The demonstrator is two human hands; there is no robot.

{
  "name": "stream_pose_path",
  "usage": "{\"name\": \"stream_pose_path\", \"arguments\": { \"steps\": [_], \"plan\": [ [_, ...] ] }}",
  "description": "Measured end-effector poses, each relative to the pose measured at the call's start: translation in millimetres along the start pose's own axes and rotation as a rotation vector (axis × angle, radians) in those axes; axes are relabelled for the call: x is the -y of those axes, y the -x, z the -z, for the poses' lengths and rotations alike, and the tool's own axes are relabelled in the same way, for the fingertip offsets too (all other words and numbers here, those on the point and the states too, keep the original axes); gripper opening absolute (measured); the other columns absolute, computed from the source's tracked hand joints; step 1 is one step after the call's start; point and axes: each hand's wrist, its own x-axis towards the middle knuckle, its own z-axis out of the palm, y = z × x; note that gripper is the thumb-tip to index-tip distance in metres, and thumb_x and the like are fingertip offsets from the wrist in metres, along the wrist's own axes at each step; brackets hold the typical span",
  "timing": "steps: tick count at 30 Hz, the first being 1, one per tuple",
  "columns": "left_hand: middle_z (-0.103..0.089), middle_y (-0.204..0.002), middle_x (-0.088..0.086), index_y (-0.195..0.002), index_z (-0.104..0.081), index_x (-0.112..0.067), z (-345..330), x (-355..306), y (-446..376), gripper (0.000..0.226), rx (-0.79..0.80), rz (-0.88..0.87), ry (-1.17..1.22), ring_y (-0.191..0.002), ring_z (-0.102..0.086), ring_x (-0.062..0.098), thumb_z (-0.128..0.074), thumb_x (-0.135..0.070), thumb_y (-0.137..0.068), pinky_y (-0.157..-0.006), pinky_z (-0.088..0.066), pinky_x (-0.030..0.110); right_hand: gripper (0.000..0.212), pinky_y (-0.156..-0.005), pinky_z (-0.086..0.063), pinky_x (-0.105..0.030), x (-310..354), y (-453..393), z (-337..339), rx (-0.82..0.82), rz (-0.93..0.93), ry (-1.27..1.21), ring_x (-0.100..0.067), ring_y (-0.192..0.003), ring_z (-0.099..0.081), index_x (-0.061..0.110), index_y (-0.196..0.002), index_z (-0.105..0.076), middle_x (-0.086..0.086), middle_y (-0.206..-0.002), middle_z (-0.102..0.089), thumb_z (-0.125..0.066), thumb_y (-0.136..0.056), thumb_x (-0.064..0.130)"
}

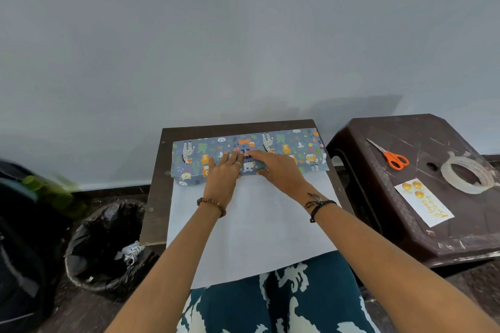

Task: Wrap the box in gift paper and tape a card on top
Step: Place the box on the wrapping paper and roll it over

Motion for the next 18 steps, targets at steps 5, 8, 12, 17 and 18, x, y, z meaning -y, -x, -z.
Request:
{"name": "stream_pose_path", "arguments": {
  "steps": [5, 8, 12, 17, 18],
  "plan": [
    [-0.029, -0.151, 0.003, -0.147, -0.017, -0.011, 10.9, 1.9, -9.2, 0.063, -0.008, -0.018, 0.027, -0.133, -0.037, 0.022, -0.052, -0.014, -0.094, -0.101, -0.036, 0.038, 0.051, -0.075, -0.047, -0.031, -9.6, -3.1, 3.3, 0.063, 0.053, 0.123, -0.023, -0.102, -0.062, 0.031, -0.140, -0.036, -0.003, -0.120, -0.062, -0.053, -0.093, 0.024],
    [-0.035, -0.145, 0.003, -0.144, -0.026, -0.012, 19.5, 2.3, -12.7, 0.058, -0.005, -0.031, 0.043, -0.123, -0.047, 0.022, -0.054, -0.018, -0.093, -0.098, -0.040, 0.033, 0.055, -0.083, -0.045, -0.032, -14.4, -5.6, 7.5, 0.107, 0.100, 0.100, -0.018, -0.119, -0.051, 0.028, -0.140, -0.039, 0.002, -0.136, -0.052, -0.057, -0.090, 0.018],
    [-0.036, -0.146, 0.000, -0.143, -0.029, -0.014, 21.6, 2.4, -10.1, 0.056, -0.023, -0.018, 0.075, -0.120, -0.050, 0.021, -0.053, -0.017, -0.093, -0.097, -0.041, 0.031, 0.056, -0.104, -0.032, -0.035, -26.9, 2.2, 3.0, -0.028, 0.042, 0.026, -0.025, -0.128, -0.042, 0.018, -0.133, -0.050, -0.007, -0.138, -0.047, -0.070, -0.081, 0.023],
    [-0.036, -0.147, -0.001, -0.142, -0.032, -0.015, 26.1, -0.4, -4.8, 0.051, -0.043, -0.025, 0.088, -0.118, -0.052, 0.022, -0.049, -0.011, -0.094, -0.096, -0.041, 0.029, 0.059, -0.107, -0.030, -0.042, -32.4, 7.3, -1.0, -0.069, 0.016, 0.040, -0.028, -0.123, -0.049, 0.016, -0.131, -0.054, -0.007, -0.133, -0.055, -0.075, -0.076, 0.022],
    [-0.038, -0.144, 0.000, -0.141, -0.033, -0.015, 27.8, -0.8, -4.9, 0.049, -0.032, -0.022, 0.078, -0.114, -0.054, 0.023, -0.049, -0.011, -0.094, -0.093, -0.043, 0.028, 0.059, -0.106, -0.031, -0.041, -31.3, 5.7, 0.6, -0.065, 0.011, 0.044, -0.027, -0.123, -0.050, 0.017, -0.130, -0.054, -0.006, -0.132, -0.055, -0.075, -0.075, 0.024]
  ]
}}
